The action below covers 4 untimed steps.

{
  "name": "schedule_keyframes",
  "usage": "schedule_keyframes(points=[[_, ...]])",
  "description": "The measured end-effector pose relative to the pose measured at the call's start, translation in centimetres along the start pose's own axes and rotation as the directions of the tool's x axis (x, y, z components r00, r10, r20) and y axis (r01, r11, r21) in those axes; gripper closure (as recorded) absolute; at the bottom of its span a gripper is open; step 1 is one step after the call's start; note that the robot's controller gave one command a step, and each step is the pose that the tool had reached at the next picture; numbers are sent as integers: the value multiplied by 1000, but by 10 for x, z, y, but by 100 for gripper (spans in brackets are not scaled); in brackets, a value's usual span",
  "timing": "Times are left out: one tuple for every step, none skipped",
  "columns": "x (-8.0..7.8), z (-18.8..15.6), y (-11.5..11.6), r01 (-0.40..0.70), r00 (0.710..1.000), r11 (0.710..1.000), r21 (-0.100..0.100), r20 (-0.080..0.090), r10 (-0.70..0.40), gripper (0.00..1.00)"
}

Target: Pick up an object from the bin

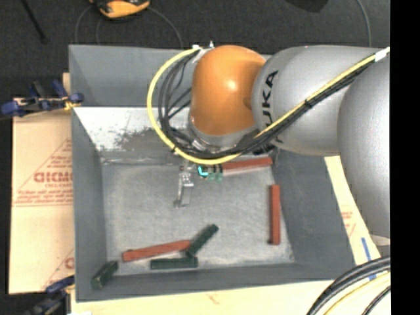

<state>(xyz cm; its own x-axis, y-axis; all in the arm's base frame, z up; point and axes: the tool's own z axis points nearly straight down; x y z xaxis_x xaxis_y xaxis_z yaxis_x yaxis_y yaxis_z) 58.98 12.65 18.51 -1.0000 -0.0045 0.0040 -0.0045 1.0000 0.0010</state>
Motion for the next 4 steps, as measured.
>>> schedule_keyframes(points=[[-2, -5, 0, -2, 1000, 1000, -1, 8, 2, 0], [-25, 45, 0, 1, 1000, 1000, -3, 15, -1, 0], [-4, 115, -37, 95, 995, 995, 2, 7, -95, 0], [21, 101, -29, 191, 982, 982, 3, 4, -191, 0]])
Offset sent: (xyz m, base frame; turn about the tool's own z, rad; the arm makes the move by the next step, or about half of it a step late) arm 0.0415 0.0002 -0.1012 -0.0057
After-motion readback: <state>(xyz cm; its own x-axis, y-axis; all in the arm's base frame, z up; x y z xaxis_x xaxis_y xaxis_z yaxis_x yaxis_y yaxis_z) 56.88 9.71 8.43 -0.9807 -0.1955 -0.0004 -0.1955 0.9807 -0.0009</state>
